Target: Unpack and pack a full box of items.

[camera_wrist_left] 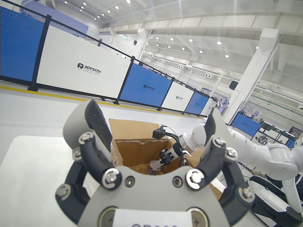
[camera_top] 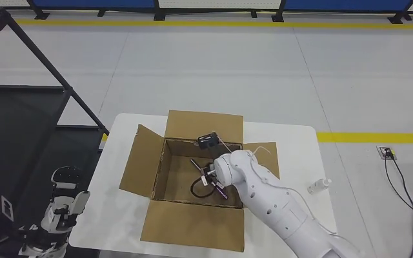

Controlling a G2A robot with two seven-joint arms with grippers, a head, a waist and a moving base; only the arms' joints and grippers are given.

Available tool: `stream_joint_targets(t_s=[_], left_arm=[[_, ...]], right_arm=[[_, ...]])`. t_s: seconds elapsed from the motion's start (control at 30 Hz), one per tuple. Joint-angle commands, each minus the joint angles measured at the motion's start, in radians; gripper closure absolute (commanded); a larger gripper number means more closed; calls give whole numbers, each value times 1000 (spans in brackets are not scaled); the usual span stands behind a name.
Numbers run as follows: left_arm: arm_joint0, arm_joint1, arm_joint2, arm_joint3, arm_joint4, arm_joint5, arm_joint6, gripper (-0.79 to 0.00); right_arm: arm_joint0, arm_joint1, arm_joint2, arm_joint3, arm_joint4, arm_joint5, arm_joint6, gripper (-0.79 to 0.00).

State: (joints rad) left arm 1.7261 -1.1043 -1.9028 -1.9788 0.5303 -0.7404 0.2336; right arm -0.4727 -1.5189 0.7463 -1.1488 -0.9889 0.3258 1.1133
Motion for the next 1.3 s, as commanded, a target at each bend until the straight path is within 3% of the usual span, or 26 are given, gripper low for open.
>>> stream_joint_targets(t_s=[0.0, 0.17, 0.33, 0.6, 0.87, 1.07, 1.27], left_arm=[[0, 0, 0, 0, 0, 0, 0, -785], [0, 0, 0, 0, 0, 0, 0, -785], [0, 0, 0, 0, 0, 0, 0, -785], [0, 0, 0, 0, 0, 0, 0, -785], [0, 0, 0, 0, 0, 0, 0, -785], [0, 0, 0, 0, 0, 0, 0, -785], [0, 0, 0, 0, 0, 0, 0, -785]], right_arm=[[-25, 14, 29, -90, -21, -10, 23, -730], [-171, 74, 162, -458, -162, -27, 128, -785], [-395, 133, 392, -837, -361, -10, 178, -785], [-701, 170, 781, -1091, -415, 14, 110, -785], [-868, 177, 991, -999, -375, 17, 45, -785], [-893, 178, 1005, -858, -338, -7, -36, -785], [-833, 175, 979, -678, -308, 3, -149, -785]])
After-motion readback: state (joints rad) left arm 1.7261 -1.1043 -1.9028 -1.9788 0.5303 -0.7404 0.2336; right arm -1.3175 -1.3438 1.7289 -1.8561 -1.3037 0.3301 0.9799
